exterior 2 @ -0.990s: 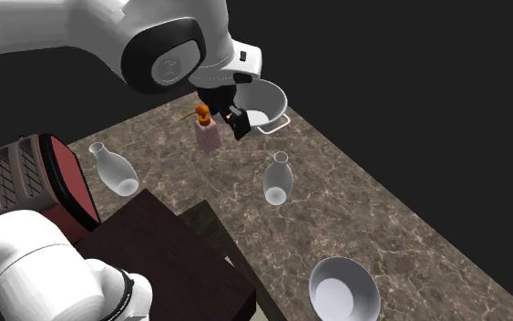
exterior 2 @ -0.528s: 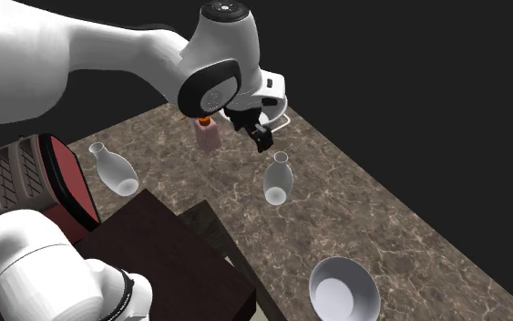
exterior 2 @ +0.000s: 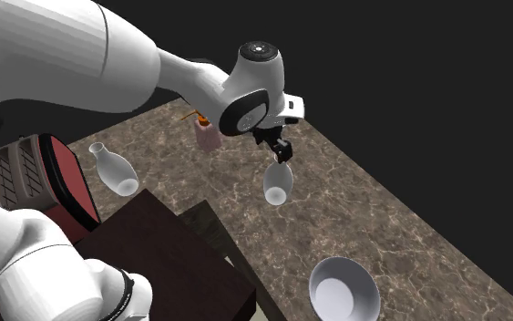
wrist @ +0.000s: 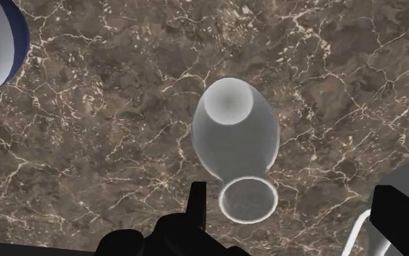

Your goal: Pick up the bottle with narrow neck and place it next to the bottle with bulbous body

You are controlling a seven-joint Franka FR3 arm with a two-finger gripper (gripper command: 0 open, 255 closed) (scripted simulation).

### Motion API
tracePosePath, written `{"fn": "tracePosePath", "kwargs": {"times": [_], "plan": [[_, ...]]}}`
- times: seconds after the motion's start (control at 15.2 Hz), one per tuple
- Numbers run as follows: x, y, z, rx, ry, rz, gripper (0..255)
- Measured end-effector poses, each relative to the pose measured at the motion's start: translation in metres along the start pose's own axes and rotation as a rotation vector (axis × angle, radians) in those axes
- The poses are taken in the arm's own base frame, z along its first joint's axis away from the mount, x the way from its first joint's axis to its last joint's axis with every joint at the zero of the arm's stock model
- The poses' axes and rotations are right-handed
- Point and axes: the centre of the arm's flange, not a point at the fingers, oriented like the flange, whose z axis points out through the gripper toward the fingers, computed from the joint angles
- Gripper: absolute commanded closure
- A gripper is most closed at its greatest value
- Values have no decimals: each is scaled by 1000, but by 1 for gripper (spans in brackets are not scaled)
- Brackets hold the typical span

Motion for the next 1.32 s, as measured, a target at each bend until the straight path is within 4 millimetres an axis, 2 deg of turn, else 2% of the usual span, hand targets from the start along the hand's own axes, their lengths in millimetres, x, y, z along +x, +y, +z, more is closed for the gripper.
{"fn": "tracePosePath", "kwargs": {"times": [0.13,0.66,1.12,1.19,1.32], "plan": [[10,7,28,-11,-1,-2,0],[15,12,73,-17,-1,-3,0],[15,11,80,-17,-1,-3,0],[15,11,80,-17,-1,-3,255],[16,12,80,-17,0,-3,255]]}}
